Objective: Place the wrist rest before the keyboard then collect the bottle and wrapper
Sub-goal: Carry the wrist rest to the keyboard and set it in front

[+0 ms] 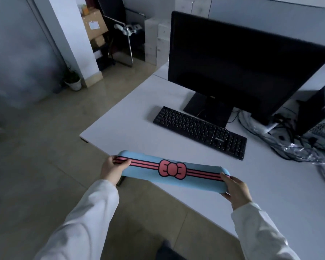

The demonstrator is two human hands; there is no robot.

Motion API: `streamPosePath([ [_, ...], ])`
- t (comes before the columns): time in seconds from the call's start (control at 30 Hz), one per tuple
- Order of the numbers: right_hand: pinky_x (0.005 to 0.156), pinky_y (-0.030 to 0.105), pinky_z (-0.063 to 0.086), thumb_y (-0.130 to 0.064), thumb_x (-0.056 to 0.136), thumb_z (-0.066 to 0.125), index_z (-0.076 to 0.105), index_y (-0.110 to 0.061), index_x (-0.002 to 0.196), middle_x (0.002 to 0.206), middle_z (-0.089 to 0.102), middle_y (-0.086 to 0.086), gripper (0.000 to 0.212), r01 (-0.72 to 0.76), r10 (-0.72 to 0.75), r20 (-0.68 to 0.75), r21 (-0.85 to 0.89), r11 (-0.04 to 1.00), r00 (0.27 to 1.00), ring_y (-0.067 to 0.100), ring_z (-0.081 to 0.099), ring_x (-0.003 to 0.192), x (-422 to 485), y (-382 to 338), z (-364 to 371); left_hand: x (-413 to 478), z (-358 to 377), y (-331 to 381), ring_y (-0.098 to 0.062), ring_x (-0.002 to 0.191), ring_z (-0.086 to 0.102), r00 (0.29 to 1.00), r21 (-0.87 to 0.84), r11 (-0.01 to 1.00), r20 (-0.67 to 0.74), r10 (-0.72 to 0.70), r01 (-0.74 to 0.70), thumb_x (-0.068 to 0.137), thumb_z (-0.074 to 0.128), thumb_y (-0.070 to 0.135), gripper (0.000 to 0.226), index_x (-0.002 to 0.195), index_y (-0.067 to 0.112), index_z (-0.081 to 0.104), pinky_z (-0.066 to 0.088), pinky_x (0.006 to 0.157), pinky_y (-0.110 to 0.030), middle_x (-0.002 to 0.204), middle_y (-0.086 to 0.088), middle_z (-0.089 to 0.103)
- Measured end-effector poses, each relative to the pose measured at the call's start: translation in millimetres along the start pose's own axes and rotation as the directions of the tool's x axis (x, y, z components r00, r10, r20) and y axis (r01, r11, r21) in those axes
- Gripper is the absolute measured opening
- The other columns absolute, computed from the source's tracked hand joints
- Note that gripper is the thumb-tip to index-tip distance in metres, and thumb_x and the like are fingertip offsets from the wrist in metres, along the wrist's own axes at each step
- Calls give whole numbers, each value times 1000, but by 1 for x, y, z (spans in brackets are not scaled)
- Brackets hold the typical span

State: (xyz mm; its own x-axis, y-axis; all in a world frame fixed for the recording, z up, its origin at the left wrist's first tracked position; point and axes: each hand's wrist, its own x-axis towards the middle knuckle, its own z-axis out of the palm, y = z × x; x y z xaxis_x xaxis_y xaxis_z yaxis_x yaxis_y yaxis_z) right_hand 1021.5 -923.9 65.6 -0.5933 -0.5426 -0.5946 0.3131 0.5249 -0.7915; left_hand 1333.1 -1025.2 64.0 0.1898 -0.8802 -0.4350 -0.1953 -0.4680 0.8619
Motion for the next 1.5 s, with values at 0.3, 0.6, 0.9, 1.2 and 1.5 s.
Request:
streamPosePath([
  [0.3, 90, 46, 50, -16, 81, 63, 63, -1, 99, 97, 55, 17, 24, -125, 111, -231, -47, 991, 967, 30, 54, 91, 19, 19, -10, 57, 62, 24, -35, 104, 61, 990, 237, 970, 138, 30, -62, 72, 72, 14, 40, 105, -5, 59, 38, 77, -30, 105, -24, 66],
  [0.6, 85, 47, 51, -17, 82, 63, 61, -3, 85, 75, 52, 11, 15, -265, 249, -428, 24, 964, 869, 29, 51, 82, 1, 43, 10, 121, 107, 48, -34, 106, 59, 922, 486, 850, 388, -2, -203, 72, 72, 18, 42, 107, -1, 58, 42, 84, -33, 113, -20, 66],
  [0.9, 47, 28, 47, -26, 79, 64, 66, -6, 76, 61, 53, 7, 20, -373, 327, -539, 25, 928, 777, 29, 52, 59, -10, 77, 28, 146, 136, 51, -33, 104, 60, 866, 597, 730, 501, -16, -332, 71, 73, 20, 38, 102, 1, 61, 43, 87, -35, 110, -19, 67],
  [1.2, 95, 43, 47, -26, 76, 67, 61, -7, 115, 106, 67, 15, 44, -355, 374, -598, 156, 922, 709, 32, 62, 97, -10, 99, 24, 156, 142, 47, -31, 111, 58, 871, 594, 721, 491, 27, -357, 76, 67, 17, 42, 113, 3, 56, 41, 94, -36, 119, -15, 65],
  [1.5, 97, 49, 46, -32, 72, 71, 54, -3, 122, 102, 61, 8, 59, -340, 441, -597, 282, 897, 670, 31, 60, 104, -15, 113, 23, 159, 147, 38, -32, 117, 55, 857, 617, 704, 515, -23, -352, 75, 70, 22, 55, 122, 0, 51, 40, 100, -38, 127, -19, 59],
])
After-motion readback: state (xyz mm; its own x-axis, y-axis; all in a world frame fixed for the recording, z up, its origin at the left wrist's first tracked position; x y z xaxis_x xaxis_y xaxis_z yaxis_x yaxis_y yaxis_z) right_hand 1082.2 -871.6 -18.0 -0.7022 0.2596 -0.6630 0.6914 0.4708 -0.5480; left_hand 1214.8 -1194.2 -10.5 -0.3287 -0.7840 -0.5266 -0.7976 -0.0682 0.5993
